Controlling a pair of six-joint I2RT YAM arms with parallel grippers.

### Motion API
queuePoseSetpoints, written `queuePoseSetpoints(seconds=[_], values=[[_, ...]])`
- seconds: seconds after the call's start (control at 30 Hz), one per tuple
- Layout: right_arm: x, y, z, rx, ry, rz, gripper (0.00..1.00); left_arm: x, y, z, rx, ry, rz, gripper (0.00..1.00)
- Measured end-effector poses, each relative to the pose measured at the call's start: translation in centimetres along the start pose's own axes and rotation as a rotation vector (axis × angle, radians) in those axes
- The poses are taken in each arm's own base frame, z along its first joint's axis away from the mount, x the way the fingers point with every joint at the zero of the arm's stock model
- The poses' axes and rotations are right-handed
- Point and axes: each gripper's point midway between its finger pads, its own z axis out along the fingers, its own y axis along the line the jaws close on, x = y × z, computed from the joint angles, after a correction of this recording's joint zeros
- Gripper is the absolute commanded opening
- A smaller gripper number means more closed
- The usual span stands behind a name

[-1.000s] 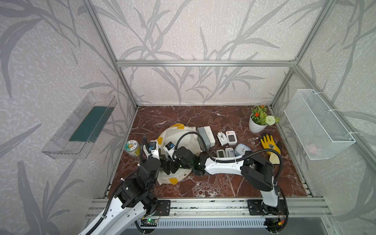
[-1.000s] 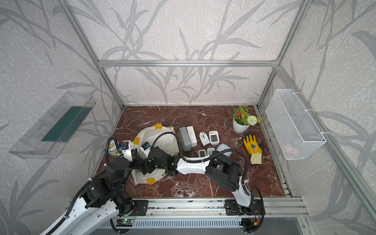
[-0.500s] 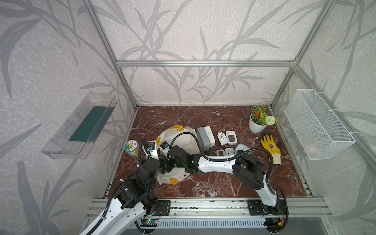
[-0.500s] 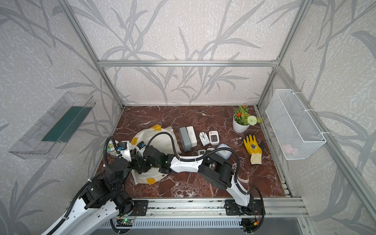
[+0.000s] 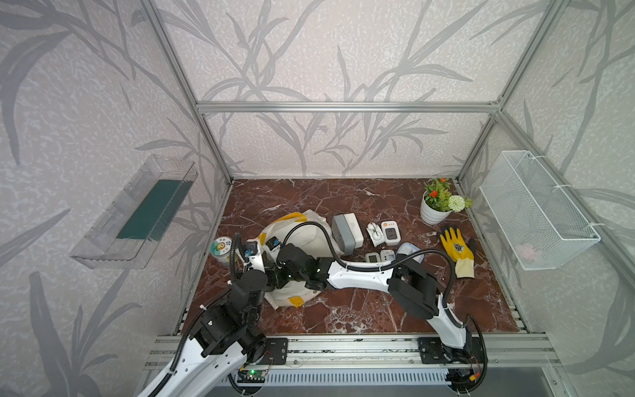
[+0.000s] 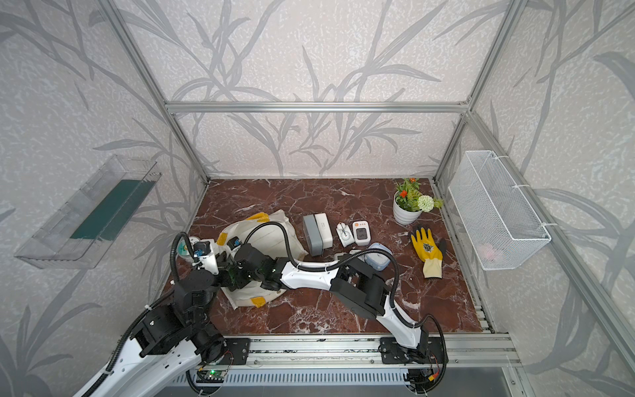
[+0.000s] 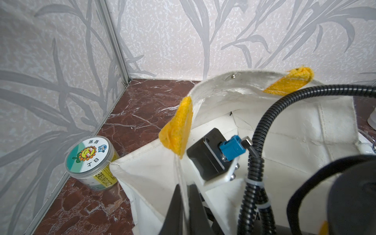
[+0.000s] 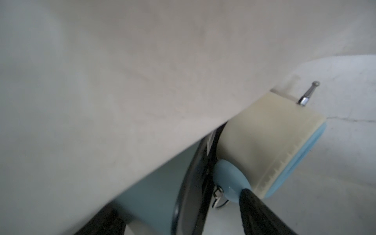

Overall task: Take the alarm clock out of the canvas bag
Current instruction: Pick up the alarm from the canvas bag.

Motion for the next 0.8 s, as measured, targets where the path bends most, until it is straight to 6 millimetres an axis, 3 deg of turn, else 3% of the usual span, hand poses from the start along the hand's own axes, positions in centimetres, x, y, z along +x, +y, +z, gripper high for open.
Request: queuePoseSetpoints(seconds=[0.37,0.8], values=[[0.32,-0.23,0.00,0.011,0.013,-0.004,0.54,0.04,0.23,-0.23,0.003,-0.013,-0.011,0.00],[0.62,-0.94,-0.03,0.036,0.026,-0.008,0.46,0.22,0.40,-0.33,0.000,-0.009,-0.013,0.00]])
